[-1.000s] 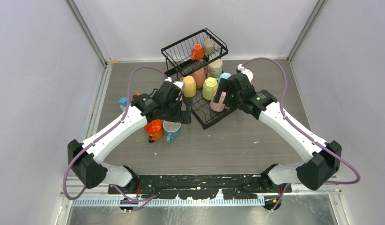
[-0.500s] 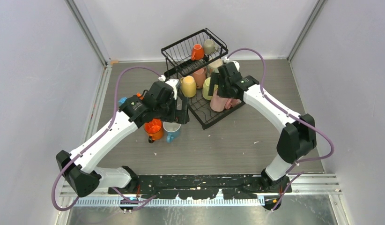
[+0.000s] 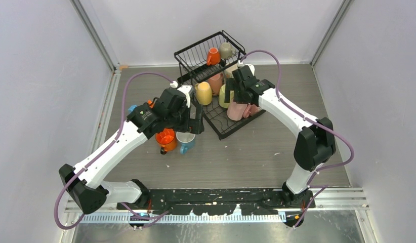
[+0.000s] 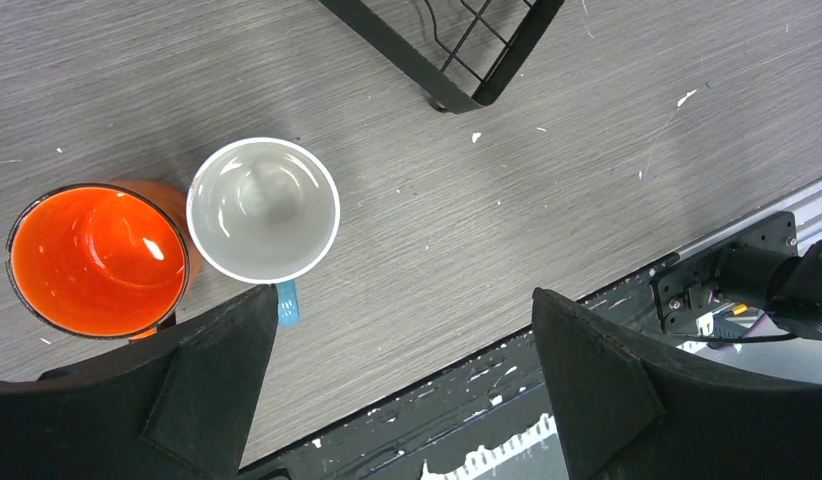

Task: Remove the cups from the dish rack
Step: Unload the cup from the dish rack.

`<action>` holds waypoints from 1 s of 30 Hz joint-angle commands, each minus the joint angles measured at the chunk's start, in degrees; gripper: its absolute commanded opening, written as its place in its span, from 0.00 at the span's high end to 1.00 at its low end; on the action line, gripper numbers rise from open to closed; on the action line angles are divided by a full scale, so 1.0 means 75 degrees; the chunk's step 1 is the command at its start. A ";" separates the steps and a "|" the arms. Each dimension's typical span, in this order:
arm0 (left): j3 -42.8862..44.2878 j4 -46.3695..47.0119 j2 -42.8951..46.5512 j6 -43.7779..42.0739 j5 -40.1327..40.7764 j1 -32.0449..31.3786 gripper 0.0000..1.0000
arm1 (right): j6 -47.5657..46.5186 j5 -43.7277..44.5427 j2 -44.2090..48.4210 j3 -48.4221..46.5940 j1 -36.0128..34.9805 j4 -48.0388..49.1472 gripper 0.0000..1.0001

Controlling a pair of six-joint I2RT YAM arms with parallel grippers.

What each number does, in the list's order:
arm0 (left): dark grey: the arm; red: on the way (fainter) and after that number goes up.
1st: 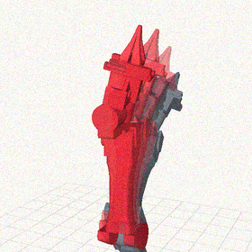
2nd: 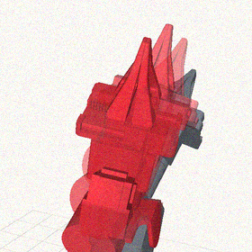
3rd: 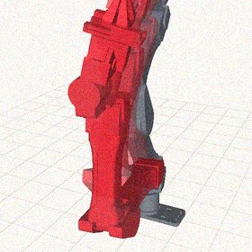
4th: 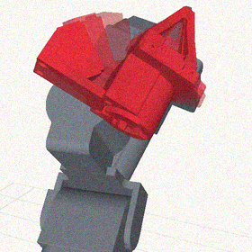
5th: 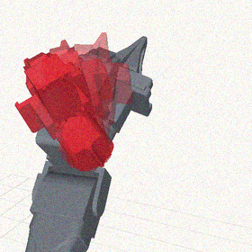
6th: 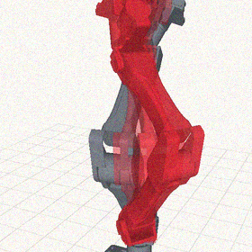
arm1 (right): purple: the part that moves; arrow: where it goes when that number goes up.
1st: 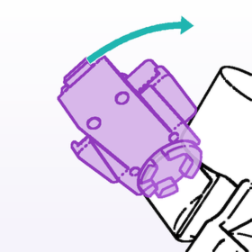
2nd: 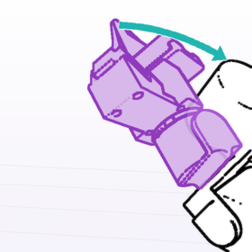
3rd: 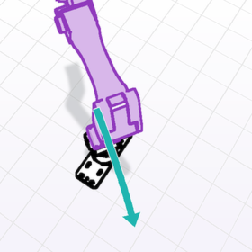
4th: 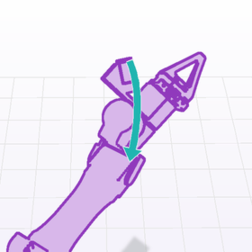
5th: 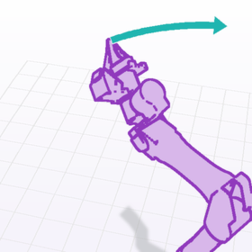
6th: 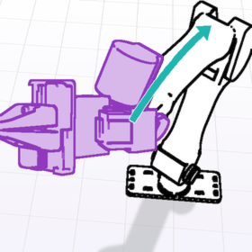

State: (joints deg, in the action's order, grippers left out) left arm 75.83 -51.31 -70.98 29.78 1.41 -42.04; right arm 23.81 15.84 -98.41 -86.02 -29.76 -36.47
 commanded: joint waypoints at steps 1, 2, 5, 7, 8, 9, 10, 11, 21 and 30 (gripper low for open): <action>0.0026 -0.0014 0.0188 0.0072 -0.0100 -0.0019 0.00 | -0.0216 0.0272 -0.0156 -0.0295 0.0036 0.0223 0.00; 0.0017 -0.0008 0.0188 0.0072 -0.0095 -0.0019 0.00 | -0.0246 0.0250 -0.0201 -0.0296 0.0039 0.0263 0.00; 0.0029 -0.0024 0.0206 0.0071 -0.0084 -0.0020 0.00 | -0.0257 0.0227 -0.0316 -0.0338 0.0045 0.0293 0.00; 0.0018 -0.0048 0.0209 0.0069 -0.0077 -0.0019 0.00 | -0.0232 0.0204 -0.0363 -0.0335 0.0044 0.0301 0.00; 0.0014 -0.0059 0.0223 0.0076 -0.0067 -0.0019 0.00 | -0.0217 0.0188 -0.0378 -0.0326 0.0044 0.0293 0.00; 0.0014 -0.0070 0.0235 0.0077 -0.0057 -0.0019 0.00 | -0.0205 0.0162 -0.0378 -0.0321 0.0048 0.0294 0.00; 0.0013 -0.0072 0.0241 0.0075 -0.0040 -0.0019 0.00 | -0.0182 0.0119 -0.0367 -0.0304 0.0041 0.0288 0.00; 0.0015 -0.0086 0.0241 0.0081 -0.0029 -0.0019 0.00 | -0.0157 0.0082 -0.0349 -0.0289 0.0033 0.0293 0.00; 0.0028 -0.0090 0.0208 0.0110 -0.0036 -0.0019 0.00 | 0.0088 -0.0401 -0.0046 -0.0031 -0.0146 0.0355 0.00; -0.0009 -0.0064 0.0161 0.0110 -0.0046 -0.0019 0.00 | 0.0297 -0.0377 0.0053 -0.0017 -0.0427 0.0236 0.00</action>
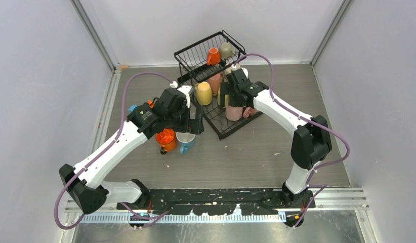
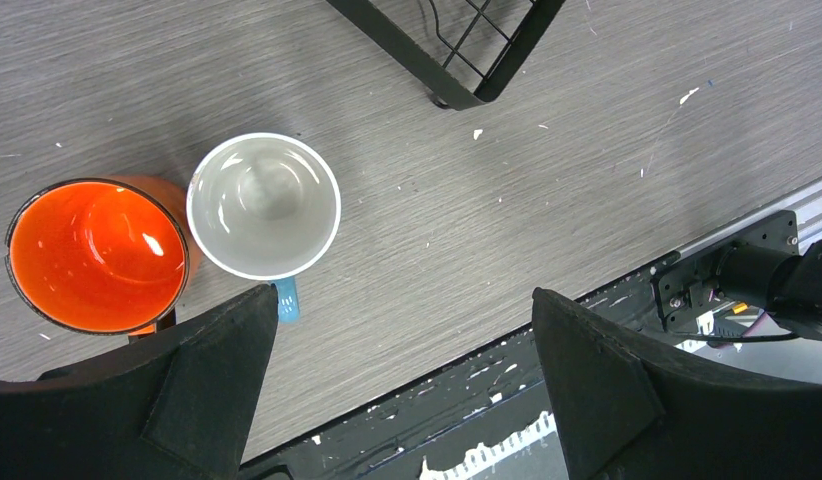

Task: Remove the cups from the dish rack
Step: Unload the cup from the dish rack.

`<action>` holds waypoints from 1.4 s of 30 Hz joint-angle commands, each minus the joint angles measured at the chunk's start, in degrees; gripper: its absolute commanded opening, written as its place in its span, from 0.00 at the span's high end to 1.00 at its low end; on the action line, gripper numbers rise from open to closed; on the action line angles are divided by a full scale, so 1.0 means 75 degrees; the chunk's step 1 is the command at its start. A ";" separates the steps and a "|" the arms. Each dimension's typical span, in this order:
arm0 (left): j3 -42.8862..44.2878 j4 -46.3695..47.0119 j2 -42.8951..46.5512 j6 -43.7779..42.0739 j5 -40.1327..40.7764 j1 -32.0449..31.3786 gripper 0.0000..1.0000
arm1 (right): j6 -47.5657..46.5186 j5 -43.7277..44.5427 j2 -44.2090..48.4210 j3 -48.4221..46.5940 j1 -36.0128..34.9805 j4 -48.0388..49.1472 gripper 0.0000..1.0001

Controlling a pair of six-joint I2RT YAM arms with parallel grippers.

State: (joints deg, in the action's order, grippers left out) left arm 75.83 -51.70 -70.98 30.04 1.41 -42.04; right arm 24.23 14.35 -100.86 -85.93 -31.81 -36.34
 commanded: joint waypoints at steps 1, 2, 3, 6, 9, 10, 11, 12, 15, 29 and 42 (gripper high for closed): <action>-0.0006 -0.0009 0.0160 0.0080 -0.0038 -0.0019 0.00 | 0.0271 -0.0163 0.0389 -0.0018 -0.0170 0.0209 0.00; -0.0006 -0.0006 0.0159 0.0078 -0.0036 -0.0019 0.00 | 0.0289 -0.0150 0.0388 -0.0011 -0.0174 0.0189 0.00; -0.0013 -0.0008 0.0154 0.0083 -0.0044 -0.0019 0.00 | 0.0305 -0.0120 0.0382 -0.0006 -0.0185 0.0169 0.00; -0.0018 0.0003 0.0126 0.0073 -0.0044 -0.0020 0.00 | 0.0349 0.0053 0.0387 -0.0011 -0.0186 0.0070 0.00; -0.0015 0.0015 0.0107 0.0054 -0.0036 -0.0019 0.00 | 0.0427 0.0347 0.0355 -0.0051 -0.0182 -0.0079 0.00; -0.0016 0.0024 0.0090 0.0060 -0.0039 -0.0019 0.00 | 0.0452 0.0451 0.0339 -0.0089 -0.0177 -0.0139 0.00; -0.0018 0.0026 0.0083 0.0061 -0.0036 -0.0019 0.00 | 0.0485 0.0549 0.0322 -0.0120 -0.0185 -0.0170 0.00; -0.0028 0.0037 0.0082 0.0058 -0.0042 -0.0022 0.00 | 0.0518 0.0663 0.0296 -0.0146 -0.0180 -0.0201 0.00; -0.0031 0.0049 0.0076 0.0048 -0.0038 -0.0019 0.00 | 0.0550 0.0782 0.0179 -0.0247 -0.0176 -0.0242 0.00; -0.0046 -0.0052 0.0111 -0.0005 0.0020 -0.0020 0.00 | 0.0024 0.0820 -0.0827 -0.0717 -0.0120 0.0357 0.00; -0.0066 -0.0033 0.0055 -0.0001 0.0012 -0.0026 0.00 | -0.0062 0.0940 -0.0943 -0.0507 -0.0111 0.0465 0.06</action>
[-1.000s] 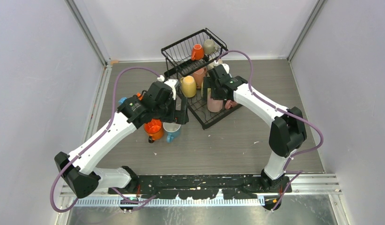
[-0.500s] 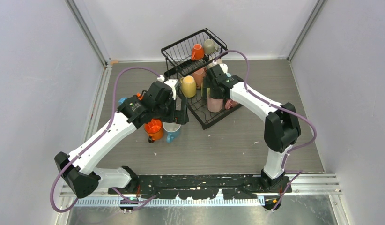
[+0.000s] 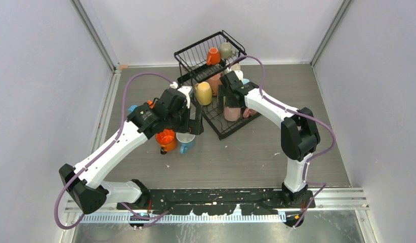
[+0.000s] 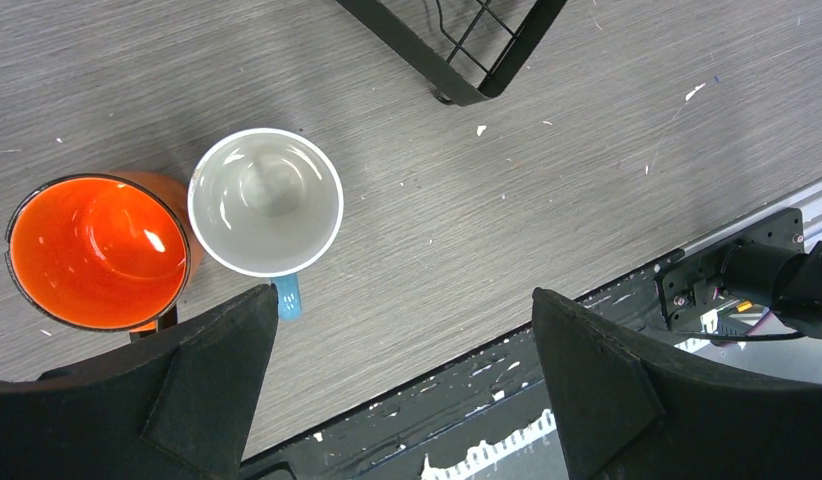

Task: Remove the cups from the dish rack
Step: Unload the cup from the dish rack.

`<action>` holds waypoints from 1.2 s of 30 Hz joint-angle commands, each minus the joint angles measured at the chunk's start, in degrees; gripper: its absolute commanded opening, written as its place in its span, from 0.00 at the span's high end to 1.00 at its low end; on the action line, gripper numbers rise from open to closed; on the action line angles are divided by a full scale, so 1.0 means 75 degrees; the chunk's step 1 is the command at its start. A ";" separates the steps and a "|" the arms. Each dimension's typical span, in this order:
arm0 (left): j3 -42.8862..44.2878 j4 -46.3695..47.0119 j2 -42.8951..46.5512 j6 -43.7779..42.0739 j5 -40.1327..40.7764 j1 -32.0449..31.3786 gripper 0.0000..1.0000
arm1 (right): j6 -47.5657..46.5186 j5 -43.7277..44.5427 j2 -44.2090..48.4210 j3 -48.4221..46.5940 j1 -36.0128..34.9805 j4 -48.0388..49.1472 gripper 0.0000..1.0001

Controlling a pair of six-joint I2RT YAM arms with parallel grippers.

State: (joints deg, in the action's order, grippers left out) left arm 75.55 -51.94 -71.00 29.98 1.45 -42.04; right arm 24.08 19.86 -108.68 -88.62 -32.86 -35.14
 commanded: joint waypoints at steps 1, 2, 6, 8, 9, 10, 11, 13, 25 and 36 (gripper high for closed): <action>-0.0025 0.0006 0.0067 0.0008 -0.0002 -0.0020 0.00 | -0.0060 0.0210 0.0095 -0.0134 0.0025 0.0312 0.08; -0.0027 0.0009 0.0063 0.0009 -0.0006 -0.0020 0.00 | -0.0068 0.0209 0.0090 -0.0137 0.0023 0.0313 0.08; -0.0058 0.0007 0.0085 0.0021 -0.0010 -0.0019 0.00 | -0.0105 0.0187 0.0002 -0.0132 0.0027 0.0268 0.08; -0.0078 0.0003 0.0112 0.0022 0.0004 -0.0019 0.00 | -0.0078 0.0177 -0.0003 -0.0087 0.0023 0.0298 0.08; -0.0086 0.0003 0.0124 0.0028 -0.0001 -0.0019 0.00 | -0.0082 0.0159 -0.0014 -0.0080 0.0025 0.0291 0.08; -0.0093 0.0000 0.0131 0.0034 0.0000 -0.0019 0.00 | -0.0078 0.0135 -0.0021 -0.0079 0.0023 0.0280 0.08; -0.0100 0.0000 0.0135 0.0045 0.0003 -0.0019 0.00 | -0.0062 0.0135 -0.0035 -0.0079 0.0028 0.0263 0.08; -0.0112 0.0000 0.0150 0.0039 0.0002 -0.0022 0.00 | -0.0052 0.0153 -0.0042 -0.0071 0.0031 0.0233 0.06; -0.0188 0.0035 0.0179 0.0070 -0.0039 -0.0019 0.00 | -0.0034 0.0129 -0.0058 0.0036 0.0025 0.0204 0.11; -0.0205 0.0091 0.0219 0.0114 -0.0093 -0.0020 0.00 | 0.0104 -0.0013 0.0467 0.0139 0.0032 0.0089 0.37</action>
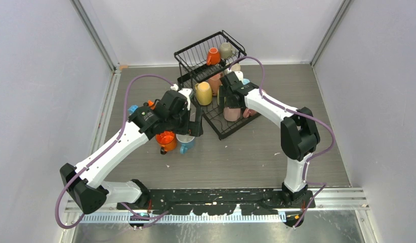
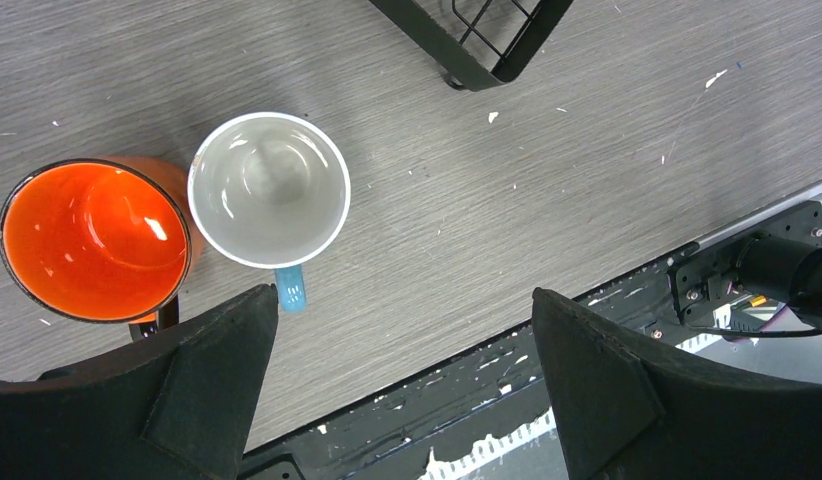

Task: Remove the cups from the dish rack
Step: Unload the cup from the dish rack.

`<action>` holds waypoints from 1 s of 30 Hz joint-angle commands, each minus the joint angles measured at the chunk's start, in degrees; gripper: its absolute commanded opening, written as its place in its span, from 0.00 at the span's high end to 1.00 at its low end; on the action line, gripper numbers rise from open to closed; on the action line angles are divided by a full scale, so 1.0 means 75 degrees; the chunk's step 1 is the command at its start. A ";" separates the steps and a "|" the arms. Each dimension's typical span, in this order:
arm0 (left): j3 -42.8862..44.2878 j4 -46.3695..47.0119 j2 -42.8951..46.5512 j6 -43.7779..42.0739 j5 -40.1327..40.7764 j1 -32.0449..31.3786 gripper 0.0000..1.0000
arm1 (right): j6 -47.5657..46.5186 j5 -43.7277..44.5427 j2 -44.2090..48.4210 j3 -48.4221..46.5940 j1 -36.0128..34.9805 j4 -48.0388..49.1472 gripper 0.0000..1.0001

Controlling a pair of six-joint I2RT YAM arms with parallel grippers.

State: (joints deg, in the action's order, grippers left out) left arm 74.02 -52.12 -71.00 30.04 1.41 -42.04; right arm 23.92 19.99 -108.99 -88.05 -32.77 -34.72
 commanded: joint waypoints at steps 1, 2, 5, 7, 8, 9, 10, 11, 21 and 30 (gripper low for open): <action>-0.0002 0.0133 0.0221 0.0121 -0.0101 -0.0020 0.00 | 0.0162 -0.0053 0.0578 0.0021 0.0017 -0.0009 0.41; 0.0005 0.0148 0.0212 0.0133 -0.0129 -0.0019 0.00 | 0.0197 -0.0077 0.0656 -0.0023 0.0013 -0.0062 0.45; -0.0015 0.0215 0.0193 0.0171 -0.0152 -0.0019 0.00 | 0.0300 -0.0172 0.0836 -0.0174 0.0011 -0.0226 0.52; -0.0022 0.0243 0.0183 0.0182 -0.0156 -0.0015 0.00 | 0.0340 -0.0231 0.0946 -0.0281 0.0017 -0.0352 0.55; -0.0035 0.0265 0.0182 0.0192 -0.0153 -0.0019 0.00 | 0.0370 -0.0257 0.0993 -0.0318 0.0020 -0.0416 0.56; -0.0031 0.0279 0.0185 0.0209 -0.0153 -0.0022 0.00 | 0.0406 -0.0262 0.1051 -0.0342 0.0018 -0.0465 0.57; -0.0023 0.0291 0.0180 0.0221 -0.0154 -0.0020 0.00 | 0.0440 -0.0285 0.1124 -0.0343 0.0016 -0.0490 0.59; -0.0025 0.0309 0.0175 0.0223 -0.0153 -0.0019 0.00 | 0.0491 -0.0311 0.1193 -0.0336 0.0017 -0.0502 0.60; 0.0037 0.0571 0.0145 0.0416 -0.0153 -0.0020 0.00 | 0.0830 -0.0703 0.1893 -0.0273 0.0022 -0.0435 0.64; -0.0056 0.1263 0.0322 0.0767 -0.0471 0.0055 0.00 | 0.1279 -0.1296 0.2564 -0.0168 0.0020 -0.0383 0.65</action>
State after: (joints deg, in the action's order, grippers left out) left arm 73.97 -48.40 -70.98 34.02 0.38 -42.02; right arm 30.59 12.88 -96.33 -87.74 -32.77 -41.06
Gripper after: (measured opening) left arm 0.996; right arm 0.863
